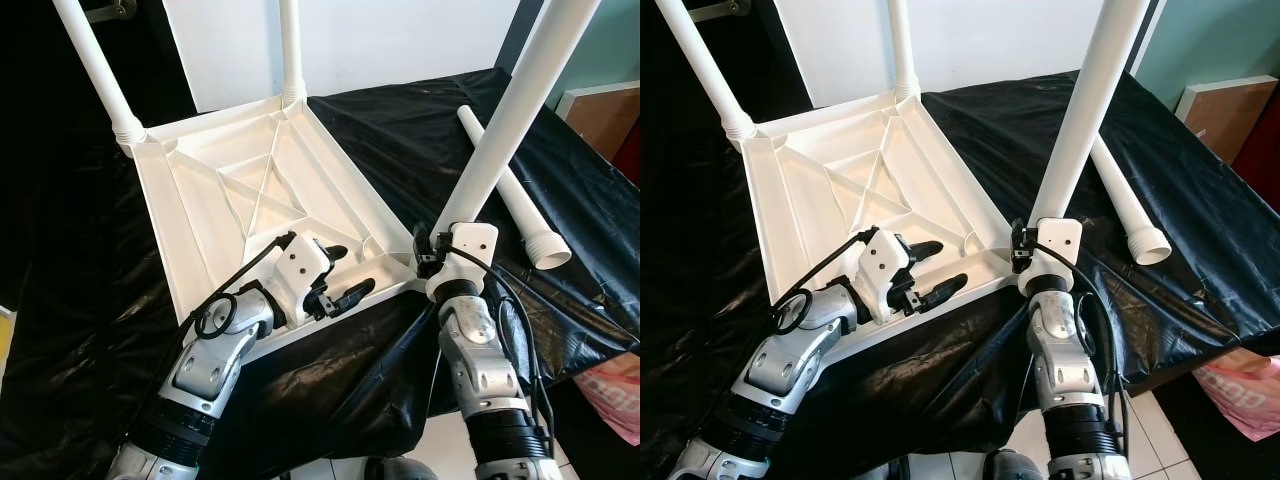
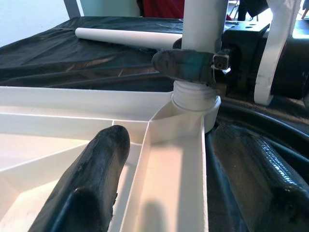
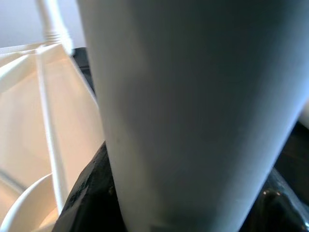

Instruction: Building children table

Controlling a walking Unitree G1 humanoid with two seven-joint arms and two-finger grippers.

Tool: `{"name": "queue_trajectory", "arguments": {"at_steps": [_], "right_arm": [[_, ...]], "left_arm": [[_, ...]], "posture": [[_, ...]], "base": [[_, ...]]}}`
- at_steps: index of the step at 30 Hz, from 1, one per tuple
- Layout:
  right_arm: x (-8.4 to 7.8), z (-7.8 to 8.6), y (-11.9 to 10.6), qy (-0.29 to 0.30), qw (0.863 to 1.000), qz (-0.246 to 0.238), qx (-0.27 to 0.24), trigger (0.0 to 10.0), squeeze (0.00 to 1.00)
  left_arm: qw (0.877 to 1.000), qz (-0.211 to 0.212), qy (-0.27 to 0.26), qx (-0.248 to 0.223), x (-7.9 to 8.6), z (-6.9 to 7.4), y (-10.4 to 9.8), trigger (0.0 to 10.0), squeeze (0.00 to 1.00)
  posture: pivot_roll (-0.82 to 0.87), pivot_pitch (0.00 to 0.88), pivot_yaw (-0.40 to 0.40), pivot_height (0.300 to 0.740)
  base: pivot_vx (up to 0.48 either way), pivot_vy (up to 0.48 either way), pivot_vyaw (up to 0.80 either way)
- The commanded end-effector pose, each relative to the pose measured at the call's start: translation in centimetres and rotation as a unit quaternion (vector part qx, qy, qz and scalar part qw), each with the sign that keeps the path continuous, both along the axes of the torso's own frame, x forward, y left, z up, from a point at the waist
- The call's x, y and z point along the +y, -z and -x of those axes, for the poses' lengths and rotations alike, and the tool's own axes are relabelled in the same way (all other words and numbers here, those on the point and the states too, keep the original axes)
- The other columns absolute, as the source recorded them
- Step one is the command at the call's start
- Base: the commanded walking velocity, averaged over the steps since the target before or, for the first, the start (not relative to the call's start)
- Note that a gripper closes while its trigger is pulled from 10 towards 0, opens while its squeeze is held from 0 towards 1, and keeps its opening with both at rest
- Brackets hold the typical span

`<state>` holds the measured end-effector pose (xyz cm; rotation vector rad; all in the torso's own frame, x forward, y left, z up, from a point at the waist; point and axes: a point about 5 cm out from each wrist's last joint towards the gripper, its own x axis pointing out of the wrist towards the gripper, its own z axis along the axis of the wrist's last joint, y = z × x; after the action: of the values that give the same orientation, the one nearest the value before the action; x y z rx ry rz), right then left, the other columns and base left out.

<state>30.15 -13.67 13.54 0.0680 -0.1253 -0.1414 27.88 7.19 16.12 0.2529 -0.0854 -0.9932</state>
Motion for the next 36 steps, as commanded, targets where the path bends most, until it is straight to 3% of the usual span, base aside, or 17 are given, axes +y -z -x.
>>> {"name": "queue_trajectory", "arguments": {"at_steps": [1,7,16,17,18,29,31,34,35,36], "right_arm": [[-0.4,0.8,2.9,0.03,0.997,-0.012,0.074,10.0,0.0],[-0.2,1.2,2.7,0.046,0.996,-0.032,0.07,10.0,0.0],[-0.4,1.2,2.3,0.041,0.997,-0.015,0.056,10.0,0.0],[-0.4,1.1,2.1,0.033,0.998,-0.016,0.049,10.0,0.97],[-0.3,1.1,2.0,0.022,0.999,-0.018,0.045,10.0,1.0],[-0.3,1.1,1.0,-0.018,1.0,-0.017,0.017,10.0,1.0],[-1.0,1.0,0.7,-0.057,0.998,-0.006,0.014,10.0,1.0],[-1.0,1.0,0.7,-0.057,0.998,-0.006,0.014,10.0,1.0],[-1.3,0.9,0.4,-0.094,0.996,0.01,0.008,10.0,0.0],[-1.7,0.7,0.1,-0.129,0.991,0.023,0.002,10.0,0.0]], "left_arm": [[1.0,-0.007,0.008,0.002,0.0,0.0,0.0,10.0,0.0],[1.0,-0.011,0.008,-0.001,0.2,-0.2,0.0,10.0,0.0],[1.0,-0.01,0.008,-0.001,0.2,-0.3,0.0,10.0,0.0],[1.0,-0.01,0.008,-0.001,0.2,-0.4,0.0,10.0,0.0],[1.0,-0.01,0.007,-0.001,0.2,-0.4,0.0,10.0,0.0],[1.0,-0.004,0.006,0.0,-0.1,-0.5,-0.1,10.0,0.0],[1.0,-0.005,0.009,-0.001,-0.3,-0.5,0.0,10.0,0.0],[1.0,-0.005,0.009,-0.001,-0.3,-0.5,0.0,10.0,0.0],[1.0,-0.005,0.011,-0.001,-0.4,-0.4,0.0,10.0,0.0],[1.0,-0.006,0.015,-0.001,-0.6,-0.3,0.1,10.0,0.0]], "posture": [[0.0,0.104,-0.003,0.74],[-0.01,0.1,0.001,0.74],[-0.01,0.092,0.005,0.74],[-0.01,0.092,0.005,0.74],[-0.02,0.089,0.007,0.74],[-0.03,0.088,0.007,0.74],[-0.03,0.089,-0.002,0.74],[-0.03,0.089,-0.002,0.74],[-0.03,0.092,-0.002,0.74],[-0.03,0.095,-0.004,0.74]], "base": [[0.0,0.0,0.0],[0.0,0.0,0.0],[0.0,0.0,0.0],[0.0,0.0,0.0],[0.0,0.0,0.0],[0.0,0.0,0.0],[0.0,0.0,0.0],[0.0,0.0,0.0],[0.0,0.0,0.0],[0.0,0.0,0.0]]}}
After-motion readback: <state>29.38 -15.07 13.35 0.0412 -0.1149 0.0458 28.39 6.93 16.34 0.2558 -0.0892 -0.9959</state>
